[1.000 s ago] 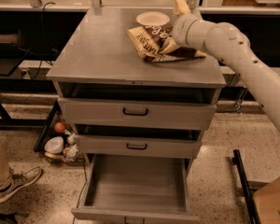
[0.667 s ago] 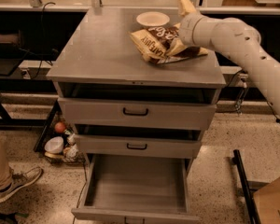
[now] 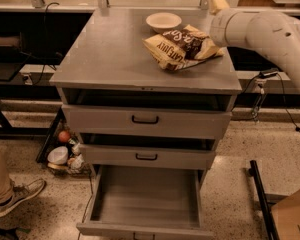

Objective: Pick brown chip bag from bottom drawer and place on counter

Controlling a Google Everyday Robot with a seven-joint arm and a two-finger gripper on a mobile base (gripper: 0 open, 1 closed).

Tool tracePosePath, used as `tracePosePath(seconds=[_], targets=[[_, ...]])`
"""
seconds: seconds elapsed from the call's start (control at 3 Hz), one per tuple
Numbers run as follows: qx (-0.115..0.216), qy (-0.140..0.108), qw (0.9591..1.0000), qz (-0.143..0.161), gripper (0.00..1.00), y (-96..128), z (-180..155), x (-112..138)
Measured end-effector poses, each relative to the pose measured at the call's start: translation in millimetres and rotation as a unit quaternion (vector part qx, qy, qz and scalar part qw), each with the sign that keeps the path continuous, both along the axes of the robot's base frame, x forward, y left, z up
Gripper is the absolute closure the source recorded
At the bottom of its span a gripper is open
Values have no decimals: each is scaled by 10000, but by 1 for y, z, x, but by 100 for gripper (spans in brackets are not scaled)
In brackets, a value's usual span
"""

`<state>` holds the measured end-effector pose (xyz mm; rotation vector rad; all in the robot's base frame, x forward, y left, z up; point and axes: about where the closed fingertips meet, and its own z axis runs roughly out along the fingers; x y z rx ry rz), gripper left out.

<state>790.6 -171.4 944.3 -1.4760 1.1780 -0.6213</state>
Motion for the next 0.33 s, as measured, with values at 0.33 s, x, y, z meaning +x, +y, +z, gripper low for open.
tracePosePath(seconds=[0.33], targets=[[-274, -21, 9990, -351, 0, -31, 6, -11]])
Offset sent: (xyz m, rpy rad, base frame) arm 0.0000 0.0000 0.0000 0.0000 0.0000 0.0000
